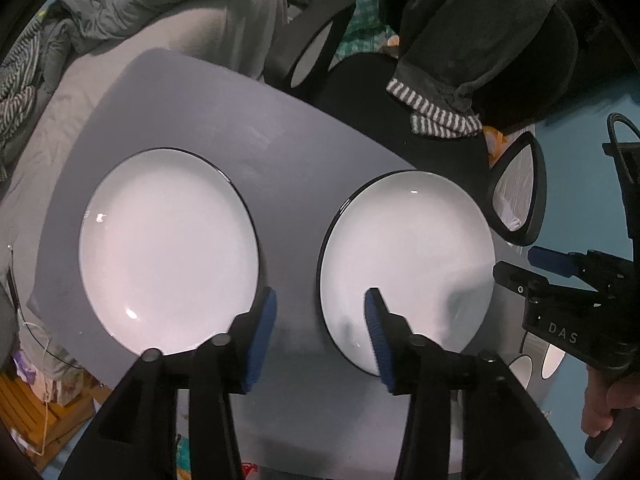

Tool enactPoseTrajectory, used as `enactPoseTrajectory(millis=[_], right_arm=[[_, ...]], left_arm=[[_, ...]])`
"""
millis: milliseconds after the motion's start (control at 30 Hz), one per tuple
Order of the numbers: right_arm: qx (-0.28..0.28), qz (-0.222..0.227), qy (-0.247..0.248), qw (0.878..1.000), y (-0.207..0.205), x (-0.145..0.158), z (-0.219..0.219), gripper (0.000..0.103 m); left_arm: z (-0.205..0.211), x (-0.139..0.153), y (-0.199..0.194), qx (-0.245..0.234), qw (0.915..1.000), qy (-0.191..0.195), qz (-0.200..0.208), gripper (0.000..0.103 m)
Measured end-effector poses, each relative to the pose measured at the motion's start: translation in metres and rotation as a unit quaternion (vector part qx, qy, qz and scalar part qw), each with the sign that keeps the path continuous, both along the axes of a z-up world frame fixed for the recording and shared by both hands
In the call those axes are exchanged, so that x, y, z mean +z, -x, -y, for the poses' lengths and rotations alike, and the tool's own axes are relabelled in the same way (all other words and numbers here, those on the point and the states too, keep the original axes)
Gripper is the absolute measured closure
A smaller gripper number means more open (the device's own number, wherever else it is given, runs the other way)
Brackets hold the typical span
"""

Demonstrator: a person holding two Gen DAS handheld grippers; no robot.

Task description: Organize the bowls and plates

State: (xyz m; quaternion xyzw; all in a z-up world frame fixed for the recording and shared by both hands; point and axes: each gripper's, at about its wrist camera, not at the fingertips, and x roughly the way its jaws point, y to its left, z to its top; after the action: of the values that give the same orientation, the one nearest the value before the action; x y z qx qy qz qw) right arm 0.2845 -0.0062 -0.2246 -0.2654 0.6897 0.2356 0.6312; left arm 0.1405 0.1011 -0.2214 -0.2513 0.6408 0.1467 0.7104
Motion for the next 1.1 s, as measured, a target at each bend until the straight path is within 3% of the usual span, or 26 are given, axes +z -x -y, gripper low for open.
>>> enactPoseTrajectory(millis=[333, 600, 1100], right_arm=[[0.044, 0.053, -0.030, 0.997, 0.013, 0.038, -0.007, 0.045], [0.073, 0.067, -0.059, 0.993, 0.025, 0.059, -0.011, 0.045], [0.098, 0.071, -0.096, 0.988, 0.043, 0.083, -0.032, 0.043]], left_arm=[[0.003, 0.039, 0.031, 0.021, 0.9992, -0.026, 0.023, 0.038], [0.001, 0.062, 0.063, 0.064, 0.9964, -0.040, 0.039, 0.038], [-0.022, 0.074, 0.105, 0.118, 0.9907, -0.051, 0.045, 0.038]])
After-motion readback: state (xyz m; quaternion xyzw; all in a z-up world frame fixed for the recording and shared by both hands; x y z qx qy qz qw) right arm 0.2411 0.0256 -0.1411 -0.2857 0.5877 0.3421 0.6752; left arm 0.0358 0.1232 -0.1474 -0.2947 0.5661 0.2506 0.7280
